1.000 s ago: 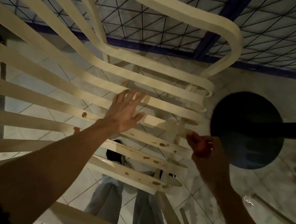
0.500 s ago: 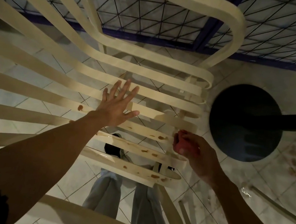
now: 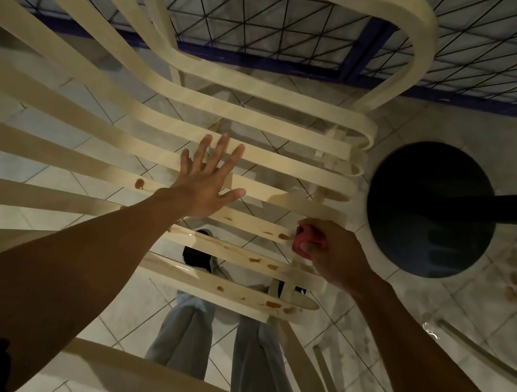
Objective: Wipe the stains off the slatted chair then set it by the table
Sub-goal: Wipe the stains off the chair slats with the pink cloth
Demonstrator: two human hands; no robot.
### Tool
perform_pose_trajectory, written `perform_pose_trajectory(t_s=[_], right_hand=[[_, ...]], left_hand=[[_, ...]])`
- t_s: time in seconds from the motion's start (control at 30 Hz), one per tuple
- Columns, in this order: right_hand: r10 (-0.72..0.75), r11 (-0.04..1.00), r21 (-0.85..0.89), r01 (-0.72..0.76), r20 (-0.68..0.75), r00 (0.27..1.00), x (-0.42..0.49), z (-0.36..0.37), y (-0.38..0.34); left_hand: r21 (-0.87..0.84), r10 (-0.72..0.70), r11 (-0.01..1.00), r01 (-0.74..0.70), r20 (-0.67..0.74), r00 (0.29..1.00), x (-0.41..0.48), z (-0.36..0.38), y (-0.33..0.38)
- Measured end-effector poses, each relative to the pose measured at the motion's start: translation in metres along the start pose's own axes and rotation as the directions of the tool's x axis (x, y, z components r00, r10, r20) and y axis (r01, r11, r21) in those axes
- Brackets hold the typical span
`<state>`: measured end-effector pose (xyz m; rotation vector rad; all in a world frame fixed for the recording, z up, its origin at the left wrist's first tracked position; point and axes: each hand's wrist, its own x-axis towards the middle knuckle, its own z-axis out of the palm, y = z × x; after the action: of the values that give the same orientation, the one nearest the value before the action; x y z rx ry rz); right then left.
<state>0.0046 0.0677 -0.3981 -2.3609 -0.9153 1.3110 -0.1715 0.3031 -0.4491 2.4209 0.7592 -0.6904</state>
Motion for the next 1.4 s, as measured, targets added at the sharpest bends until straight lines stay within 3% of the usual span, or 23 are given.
perform_pose_trajectory(t_s=[0.27, 0.5, 0.7, 0.87, 1.1, 1.27, 1.4], right_hand=[[-0.037, 0.959, -0.282, 0.023, -0.044, 0.998, 0.01, 0.033, -0.039], [-0.065, 0.996, -0.071, 0.061, -0.051, 0.997, -0.008, 0.025, -0.013], [0.038, 0.994, 0.102, -0.037, -0.011, 0.999, -0.014, -0.005, 0.021], [0.049, 0.998, 0.038, -0.049, 0.01, 0.999, -0.003, 0.002, 0.008], [-0.001, 0.965, -0.263, -0.013, -0.054, 0.999, 0.002, 0.032, -0.033], [-0.033, 0.958, -0.286, 0.012, -0.067, 0.997, 0.012, 0.057, -0.05], [-0.176, 0.965, -0.209, 0.161, -0.056, 0.983, 0.006, 0.056, -0.036]], left_hand=[[-0.022, -0.007, 1.0, 0.007, 0.011, 1.0, 0.001, 0.0, 0.002], [-0.04, -0.004, 0.999, 0.004, -0.005, 1.0, 0.001, 0.0, 0.0], [-0.047, -0.017, 0.999, 0.016, -0.015, 1.0, 0.0, 0.001, 0.001], [-0.043, -0.021, 0.999, 0.02, -0.015, 1.0, 0.0, 0.001, 0.003], [-0.042, -0.03, 0.999, 0.029, -0.018, 0.999, 0.001, 0.001, 0.003], [-0.063, -0.04, 0.997, 0.039, -0.024, 0.999, 0.001, 0.002, 0.003], [-0.085, -0.039, 0.996, 0.036, -0.026, 0.999, 0.001, 0.004, 0.002]])
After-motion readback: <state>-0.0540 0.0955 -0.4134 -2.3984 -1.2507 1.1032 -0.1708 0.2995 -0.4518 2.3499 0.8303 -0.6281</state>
